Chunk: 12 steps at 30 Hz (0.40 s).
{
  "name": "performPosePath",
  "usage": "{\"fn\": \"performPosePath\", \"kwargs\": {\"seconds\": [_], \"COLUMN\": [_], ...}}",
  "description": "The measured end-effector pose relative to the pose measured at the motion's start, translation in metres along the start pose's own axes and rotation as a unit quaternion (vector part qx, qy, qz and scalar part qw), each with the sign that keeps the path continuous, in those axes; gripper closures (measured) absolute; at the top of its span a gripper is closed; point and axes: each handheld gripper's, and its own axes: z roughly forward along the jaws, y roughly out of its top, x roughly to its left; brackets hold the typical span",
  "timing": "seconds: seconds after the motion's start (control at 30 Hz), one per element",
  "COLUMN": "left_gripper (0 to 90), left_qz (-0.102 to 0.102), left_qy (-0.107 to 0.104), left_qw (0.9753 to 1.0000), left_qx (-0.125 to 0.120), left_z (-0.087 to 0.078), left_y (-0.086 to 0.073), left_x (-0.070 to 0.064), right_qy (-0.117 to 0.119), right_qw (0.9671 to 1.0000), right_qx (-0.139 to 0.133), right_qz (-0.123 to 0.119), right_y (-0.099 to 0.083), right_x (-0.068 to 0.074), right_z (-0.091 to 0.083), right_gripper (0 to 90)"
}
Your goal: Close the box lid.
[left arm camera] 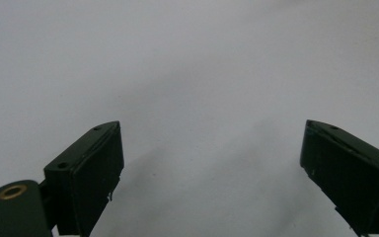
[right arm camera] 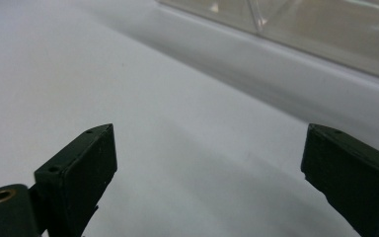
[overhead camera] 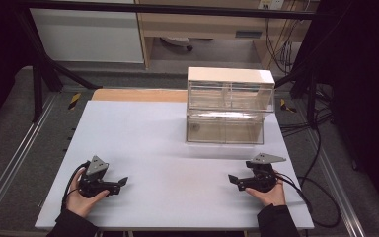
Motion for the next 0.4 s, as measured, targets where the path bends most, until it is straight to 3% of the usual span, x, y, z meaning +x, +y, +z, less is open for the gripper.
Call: {"fn": "performPosePath", "kwargs": {"seconds": [0.4], "left_gripper": [9.0], "left_qz": [0.002], "left_qy": [-0.002], "left_qw": [1.0], "left_qx": [0.001], "left_z": [0.001], "left_y": [0.0], "left_x": [0.0], "right_qy": [-0.005], "right_qw": [0.9999], "right_qx": [0.002], "right_qz": [0.012], "right_y": [-0.014], "right_x": [-0.002], "right_z": [-0.008], "right_gripper": [0.8]}}
